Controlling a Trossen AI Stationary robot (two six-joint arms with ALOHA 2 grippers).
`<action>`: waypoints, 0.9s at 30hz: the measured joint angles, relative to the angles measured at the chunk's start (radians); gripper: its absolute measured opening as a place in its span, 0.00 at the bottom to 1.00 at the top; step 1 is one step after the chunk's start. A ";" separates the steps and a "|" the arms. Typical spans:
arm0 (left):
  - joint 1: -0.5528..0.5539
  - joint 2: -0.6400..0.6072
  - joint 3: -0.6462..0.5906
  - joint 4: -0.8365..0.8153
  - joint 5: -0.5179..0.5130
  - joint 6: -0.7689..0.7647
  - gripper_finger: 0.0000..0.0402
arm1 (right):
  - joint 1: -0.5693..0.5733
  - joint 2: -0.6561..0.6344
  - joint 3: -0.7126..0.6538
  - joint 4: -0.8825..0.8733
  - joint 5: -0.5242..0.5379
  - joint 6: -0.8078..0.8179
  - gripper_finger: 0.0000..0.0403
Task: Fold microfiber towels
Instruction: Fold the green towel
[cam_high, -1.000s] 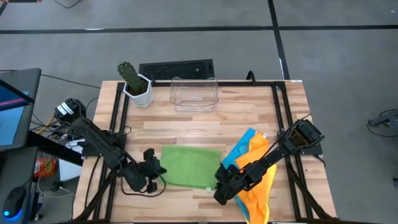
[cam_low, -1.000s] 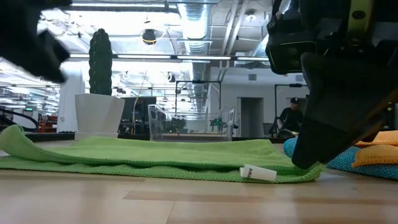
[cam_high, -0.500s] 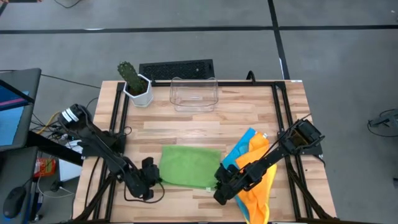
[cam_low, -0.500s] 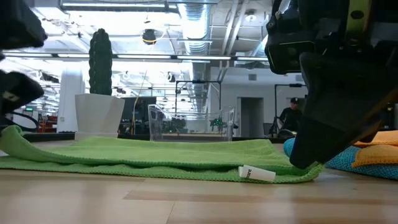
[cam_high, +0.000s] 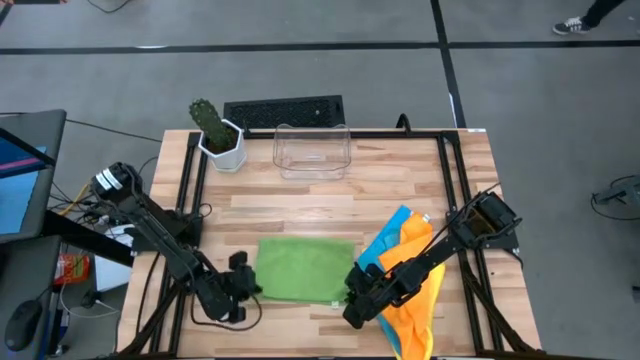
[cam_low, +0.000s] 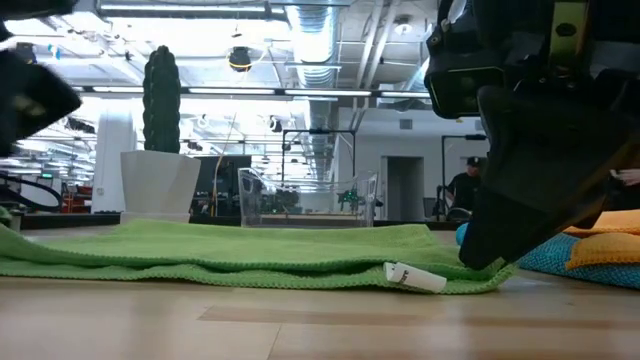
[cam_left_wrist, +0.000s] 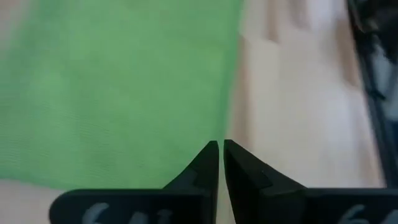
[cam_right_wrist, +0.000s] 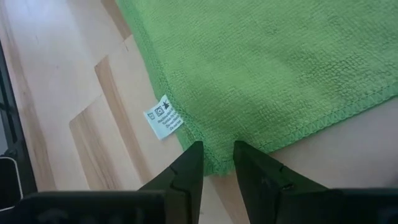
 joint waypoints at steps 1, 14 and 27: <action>0.004 -0.010 -0.005 -0.019 -0.041 -0.008 0.04 | 0.000 0.000 0.000 0.001 0.001 0.000 0.29; 0.007 0.082 -0.088 0.159 0.108 -0.025 0.04 | -0.001 0.000 0.000 0.006 0.002 0.002 0.29; -0.012 0.177 -0.084 0.173 0.100 -0.077 0.04 | -0.001 -0.014 -0.001 0.005 0.007 -0.016 0.29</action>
